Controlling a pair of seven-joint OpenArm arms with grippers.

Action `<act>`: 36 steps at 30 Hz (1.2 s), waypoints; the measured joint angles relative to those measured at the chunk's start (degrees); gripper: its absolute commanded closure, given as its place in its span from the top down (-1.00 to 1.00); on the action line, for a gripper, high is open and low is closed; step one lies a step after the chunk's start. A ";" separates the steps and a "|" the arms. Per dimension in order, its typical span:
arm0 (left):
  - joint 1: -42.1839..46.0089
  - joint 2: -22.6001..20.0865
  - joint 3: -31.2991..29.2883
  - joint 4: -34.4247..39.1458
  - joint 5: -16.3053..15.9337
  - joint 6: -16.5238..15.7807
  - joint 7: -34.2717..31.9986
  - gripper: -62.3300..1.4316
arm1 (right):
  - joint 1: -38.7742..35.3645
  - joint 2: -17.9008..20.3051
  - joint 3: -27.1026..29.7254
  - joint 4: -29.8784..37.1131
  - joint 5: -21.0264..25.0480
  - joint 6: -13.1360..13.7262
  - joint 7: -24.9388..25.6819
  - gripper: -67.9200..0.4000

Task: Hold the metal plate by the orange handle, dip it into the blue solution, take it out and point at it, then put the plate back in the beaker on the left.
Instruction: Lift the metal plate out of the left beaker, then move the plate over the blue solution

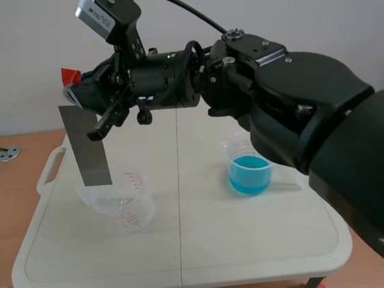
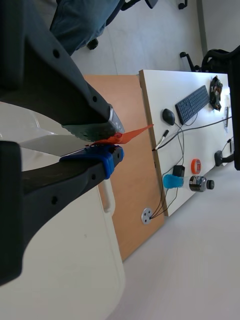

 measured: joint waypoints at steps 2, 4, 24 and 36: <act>0.00 0.00 0.00 0.00 0.00 0.00 0.02 -0.90 | -1.27 0.90 0.00 2.56 0.00 0.00 -0.02 -0.95; -0.02 0.00 0.00 0.00 0.00 0.00 0.00 -0.90 | -2.16 1.90 0.00 5.18 0.00 0.00 -0.39 -0.95; -1.97 0.00 0.00 0.00 0.94 0.02 0.55 -0.90 | -3.28 11.65 7.10 23.91 10.97 0.24 -7.37 -0.95; -5.05 -2.27 -4.33 6.51 -2.14 0.26 4.59 -0.90 | -3.28 17.40 15.85 24.59 22.43 0.22 -17.75 -0.95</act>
